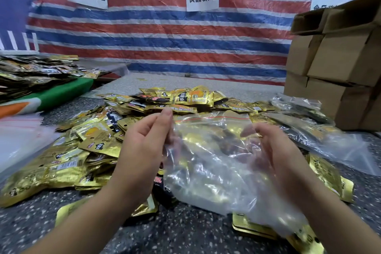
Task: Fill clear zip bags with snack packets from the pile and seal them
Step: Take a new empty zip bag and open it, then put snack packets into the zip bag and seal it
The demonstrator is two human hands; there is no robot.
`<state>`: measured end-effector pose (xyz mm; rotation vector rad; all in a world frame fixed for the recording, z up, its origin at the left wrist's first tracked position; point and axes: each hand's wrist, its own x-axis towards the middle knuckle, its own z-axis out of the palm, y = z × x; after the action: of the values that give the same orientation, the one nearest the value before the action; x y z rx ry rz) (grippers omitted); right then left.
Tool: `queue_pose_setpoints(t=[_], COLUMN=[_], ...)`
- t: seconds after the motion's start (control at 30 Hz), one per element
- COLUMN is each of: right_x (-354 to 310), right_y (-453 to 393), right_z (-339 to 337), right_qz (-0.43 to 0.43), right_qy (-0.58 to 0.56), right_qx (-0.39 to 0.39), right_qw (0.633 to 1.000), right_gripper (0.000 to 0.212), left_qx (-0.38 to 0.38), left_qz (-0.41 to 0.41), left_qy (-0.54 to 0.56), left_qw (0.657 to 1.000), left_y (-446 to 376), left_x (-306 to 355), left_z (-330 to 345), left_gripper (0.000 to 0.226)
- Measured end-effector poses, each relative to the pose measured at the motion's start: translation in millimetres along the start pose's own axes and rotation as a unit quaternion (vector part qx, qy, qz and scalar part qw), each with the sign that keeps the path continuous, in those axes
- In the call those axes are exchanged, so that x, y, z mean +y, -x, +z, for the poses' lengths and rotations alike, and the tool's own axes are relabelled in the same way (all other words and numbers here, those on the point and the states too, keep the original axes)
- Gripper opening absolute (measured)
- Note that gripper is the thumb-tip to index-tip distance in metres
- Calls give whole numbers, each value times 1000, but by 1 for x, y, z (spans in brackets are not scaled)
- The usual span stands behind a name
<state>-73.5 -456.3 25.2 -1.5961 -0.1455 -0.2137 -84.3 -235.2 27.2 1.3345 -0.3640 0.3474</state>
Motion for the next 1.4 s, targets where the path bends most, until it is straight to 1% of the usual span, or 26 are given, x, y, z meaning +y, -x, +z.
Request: queue_pose_setpoints(t=[0.07, 0.13, 0.17, 0.23, 0.27, 0.3, 0.33, 0.37, 0.43, 0.5, 0.53, 0.57, 0.63, 0.7, 0.8, 0.83, 0.87, 0.97, 1.03, 1.07, 1.17, 1.23, 1.27, 1.3, 1.33, 1.4], right_x=[-1, 2, 3, 5, 6, 7, 6, 5, -4, -16, -21, -26, -31, -32, -26, -24, -22, -19, -21, -23, -29, -29, -28, -26, -24, -22], right_y=[-2, -5, -7, -11, -13, -15, -18, -22, -34, -48, -55, -62, -75, -84, -96, -98, -99, -98, -97, -96, -90, -85, -84, -83, -82, -79], right_z=[1, 2, 2, -4, -7, -9, -10, -10, -5, 6, 12, 20, 38, 57, 80, 86, 91, 99, 100, 100, 102, 103, 102, 99, 94, 82], right_qz=[47, 56, 65, 98, 109, 110, 104, 89, 37, 6, -3, -16, -47, -51, -22, -5, 13, 56, 70, 75, 95, 101, 107, 114, 120, 141], right_qy=[-16, -68, -102, -175, -196, -188, -142, -65, 82, 180, 245, 323, 452, 523, 585, 596, 601, 580, 558, 545, 509, 500, 491, 476, 449, 364], right_qx=[-7, -8, -3, -1, -9, -19, -17, -3, 10, -27, -52, -72, -101, -102, -109, -115, -118, -104, -95, -94, -94, -91, -87, -81, -72, -65], right_qw=[999, 996, 993, 980, 974, 976, 984, 994, 996, 983, 968, 944, 885, 845, 803, 795, 791, 806, 822, 830, 850, 855, 860, 869, 882, 919], right_gripper=[51, 66, 69, 66, 64, 62, 58, 51, 34, 17, 12, 12, 29, 49, 73, 76, 74, 50, 46, 50, 81, 87, 83, 74, 61, 43], left_qx=[-11, -29, -40, -61, -70, -76, -79, -80, -83, -88, -92, -94, -101, -109, -109, -107, -106, -104, -99, -97, -100, -102, -104, -106, -107, -110], left_qz=[-15, -33, -40, -32, -19, -3, 12, 24, 43, 55, 60, 64, 70, 76, 86, 89, 92, 94, 94, 94, 92, 91, 90, 90, 89, 89], left_qy=[-27, -51, -57, -94, -117, -134, -141, -142, -150, -167, -177, -188, -207, -224, -244, -249, -253, -254, -255, -255, -249, -243, -241, -239, -239, -239], left_qw=[999, 998, 997, 993, 990, 988, 987, 986, 984, 980, 978, 976, 971, 966, 960, 958, 957, 957, 957, 957, 959, 960, 961, 961, 961, 961], left_y=[-4, -6, -6, -7, -7, -7, -6, -6, -7, -8, -8, -8, -8, -8, -9, -9, -9, -9, -10, -10, -10, -10, -10, -10, -10, -9], left_x=[-5, -9, -11, -15, -17, -19, -20, -21, -23, -23, -24, -24, -25, -27, -29, -29, -28, -27, -27, -27, -27, -27, -27, -28, -28, -29], left_z=[-2, -3, -4, -5, -5, -4, -4, -4, -6, -8, -10, -10, -11, -11, -12, -12, -13, -13, -12, -13, -12, -13, -13, -13, -13, -12], left_gripper=[43, 46, 47, 53, 58, 63, 65, 66, 62, 59, 57, 56, 54, 51, 49, 49, 49, 48, 49, 50, 49, 49, 49, 49, 49, 50])
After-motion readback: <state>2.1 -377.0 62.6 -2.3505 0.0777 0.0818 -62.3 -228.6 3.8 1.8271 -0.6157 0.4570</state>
